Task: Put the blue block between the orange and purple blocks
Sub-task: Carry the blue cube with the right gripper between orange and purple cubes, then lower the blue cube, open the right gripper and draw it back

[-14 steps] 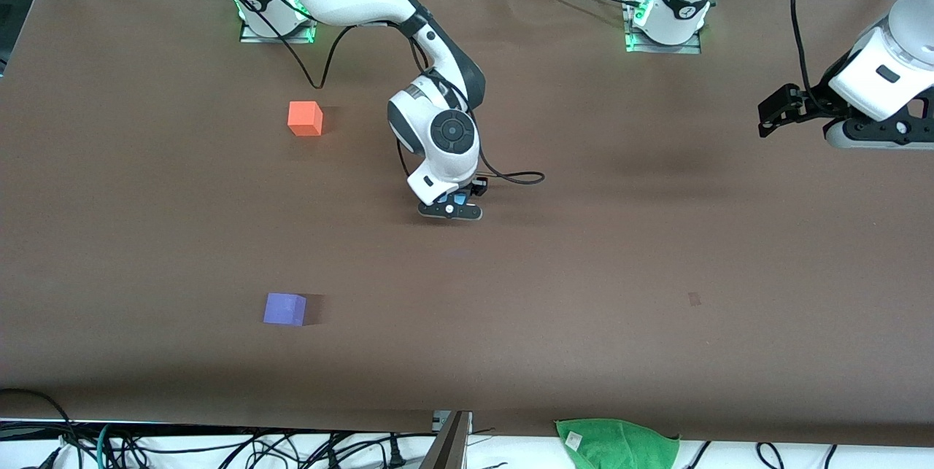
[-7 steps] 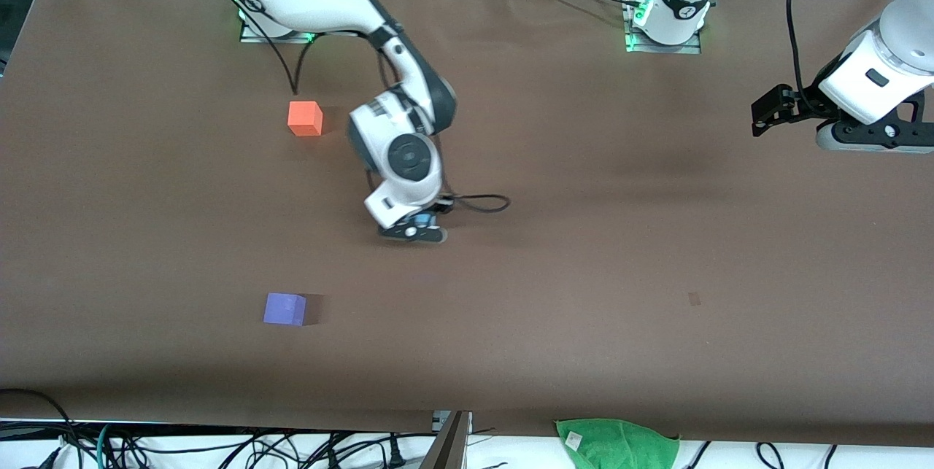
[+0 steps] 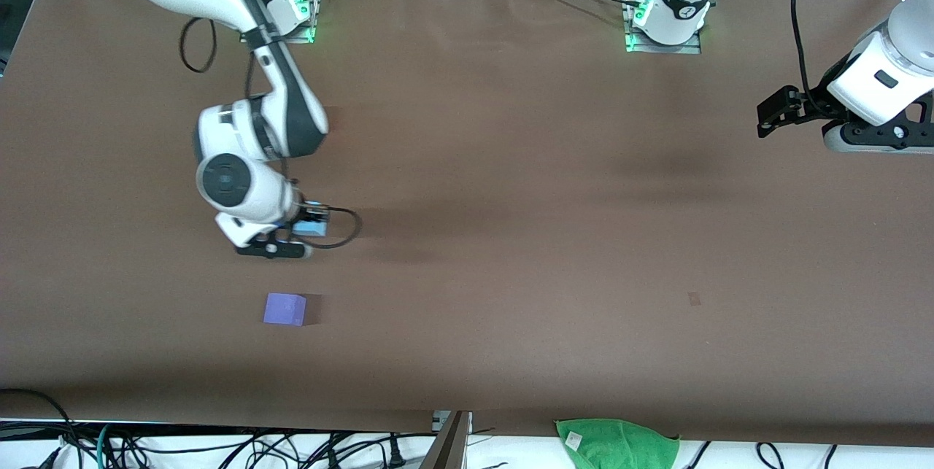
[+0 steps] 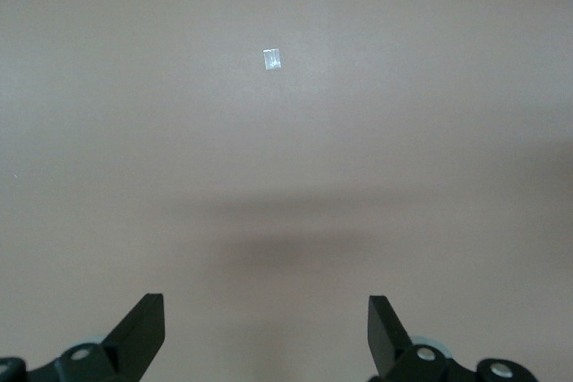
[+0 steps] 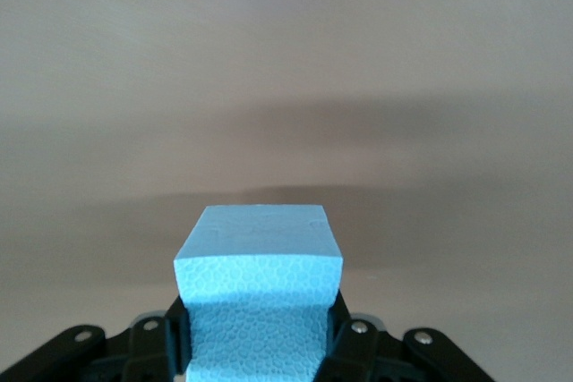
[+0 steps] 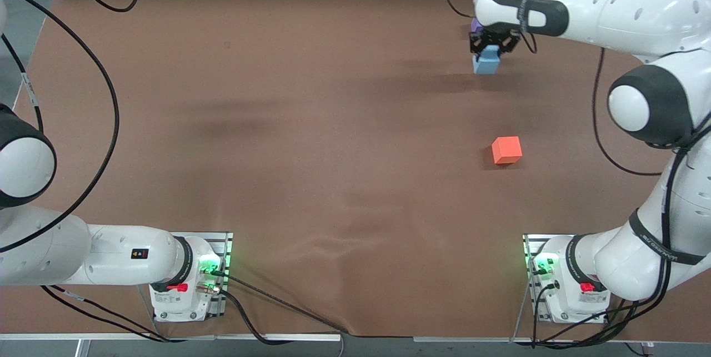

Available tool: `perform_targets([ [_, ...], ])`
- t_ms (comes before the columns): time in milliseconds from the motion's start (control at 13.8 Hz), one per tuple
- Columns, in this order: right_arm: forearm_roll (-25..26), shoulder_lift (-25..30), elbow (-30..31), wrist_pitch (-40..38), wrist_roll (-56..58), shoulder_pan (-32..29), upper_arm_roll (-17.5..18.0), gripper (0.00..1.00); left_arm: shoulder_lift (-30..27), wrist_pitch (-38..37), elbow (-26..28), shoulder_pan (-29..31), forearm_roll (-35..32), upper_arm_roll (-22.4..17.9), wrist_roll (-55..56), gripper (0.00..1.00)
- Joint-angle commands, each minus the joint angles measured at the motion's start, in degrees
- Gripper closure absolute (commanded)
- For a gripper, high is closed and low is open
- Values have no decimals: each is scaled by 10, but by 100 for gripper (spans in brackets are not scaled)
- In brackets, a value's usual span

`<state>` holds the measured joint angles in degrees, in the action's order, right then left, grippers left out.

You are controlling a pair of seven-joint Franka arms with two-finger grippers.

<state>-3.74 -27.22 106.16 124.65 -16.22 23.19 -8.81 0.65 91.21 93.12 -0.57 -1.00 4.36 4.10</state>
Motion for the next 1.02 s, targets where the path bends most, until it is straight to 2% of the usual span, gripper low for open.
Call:
perform_targets([
  [0, -7, 55, 135, 91, 8, 4, 1, 56, 8, -9, -18, 7, 13, 3, -5, 0],
  [291, -7, 57, 169, 134, 9, 4, 1, 55, 8, -10, -18, 7, 13, 3, -5, 0],
  [363, -7, 56, 178, 151, 9, 4, 1, 52, 8, -10, -18, 7, 13, 3, -4, 0],
  [436, -7, 56, 182, 155, 9, 4, 1, 46, 8, -10, -18, 7, 13, 3, -4, 0],
  [508, -7, 56, 182, 155, 11, 4, 1, 35, 8, -10, -18, 7, 13, 3, -4, 0],
  [581, -7, 57, 181, 155, 19, 4, 1, 15, 8, -10, -18, 7, 13, 3, -4, 0],
  [654, -7, 59, 179, 152, 21, 4, 0, 0, 8, -10, -18, 7, 13, 2, -4, 0],
  [944, -7, 85, 158, 126, 24, 4, 0, 0, 8, -12, -18, 7, 13, 2, -4, 0],
])
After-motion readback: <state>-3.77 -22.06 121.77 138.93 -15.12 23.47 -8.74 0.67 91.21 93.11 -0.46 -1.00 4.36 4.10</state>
